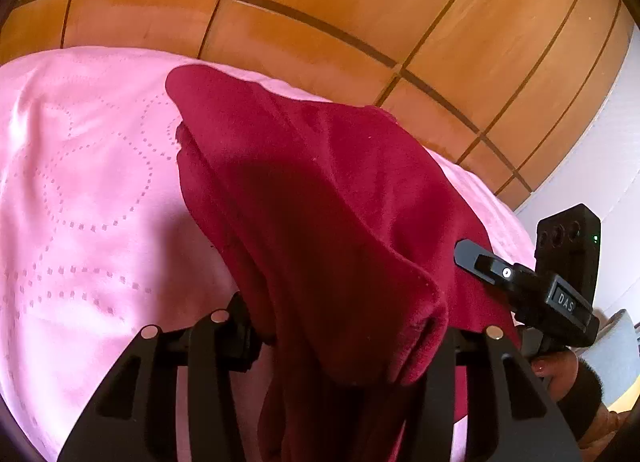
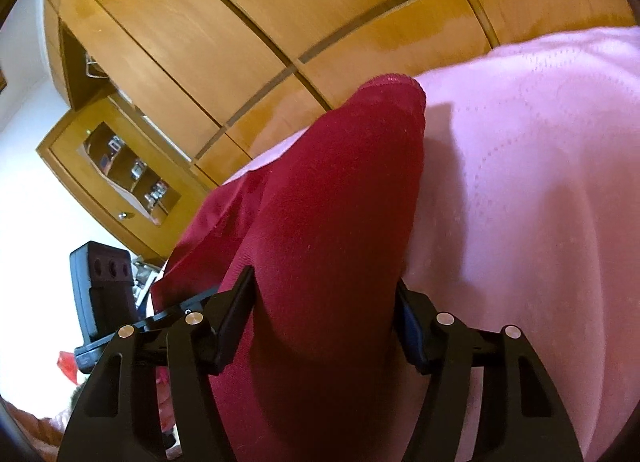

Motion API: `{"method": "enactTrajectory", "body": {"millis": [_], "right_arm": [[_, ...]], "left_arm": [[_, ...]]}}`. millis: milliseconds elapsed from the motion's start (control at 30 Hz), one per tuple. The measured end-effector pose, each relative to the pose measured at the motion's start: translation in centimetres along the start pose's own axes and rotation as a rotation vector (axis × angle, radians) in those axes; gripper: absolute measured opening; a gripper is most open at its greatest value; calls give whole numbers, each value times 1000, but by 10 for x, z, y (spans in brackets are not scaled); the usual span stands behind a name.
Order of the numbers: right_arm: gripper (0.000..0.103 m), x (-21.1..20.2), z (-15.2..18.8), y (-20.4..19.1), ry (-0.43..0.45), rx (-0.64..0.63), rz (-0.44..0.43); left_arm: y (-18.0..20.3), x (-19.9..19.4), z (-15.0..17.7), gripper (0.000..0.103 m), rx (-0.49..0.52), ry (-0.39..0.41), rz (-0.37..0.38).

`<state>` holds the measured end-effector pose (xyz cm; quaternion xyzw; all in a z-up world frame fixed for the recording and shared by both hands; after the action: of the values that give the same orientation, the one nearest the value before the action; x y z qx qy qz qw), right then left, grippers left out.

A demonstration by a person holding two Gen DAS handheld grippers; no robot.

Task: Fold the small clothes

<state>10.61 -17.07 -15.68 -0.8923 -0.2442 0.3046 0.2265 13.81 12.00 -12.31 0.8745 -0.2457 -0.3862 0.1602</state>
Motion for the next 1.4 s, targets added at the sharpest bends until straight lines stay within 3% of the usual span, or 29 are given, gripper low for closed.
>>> {"method": "enactTrajectory", "body": {"millis": [333,667,1000,1400], "right_arm": [[64,-42,-4,-9,70,-61,39],[64,-100,-12,2,175,-96,126],[64,-150,-18,52,280,-9,225],[64,-204,-31,111,400,26,408]], "left_arm": [[47,-8,-3,46,71,33,42],[109,16,-19,46,186,20,95],[184,73,-36,46,301,-40,153],[262,149,-46,46,432,-93,223]]}}
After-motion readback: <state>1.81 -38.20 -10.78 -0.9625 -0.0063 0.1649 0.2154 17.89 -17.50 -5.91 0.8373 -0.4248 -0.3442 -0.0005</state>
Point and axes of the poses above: each gripper's, at about its wrist camera, not at the fingertips, and x roughly the way its jaws point, y to its right, z to its underside, the point moved 1 cm from there along x, roughly the way its jaws point, and after that the axes turned 2 degrees about y, right-handed, at the moved point
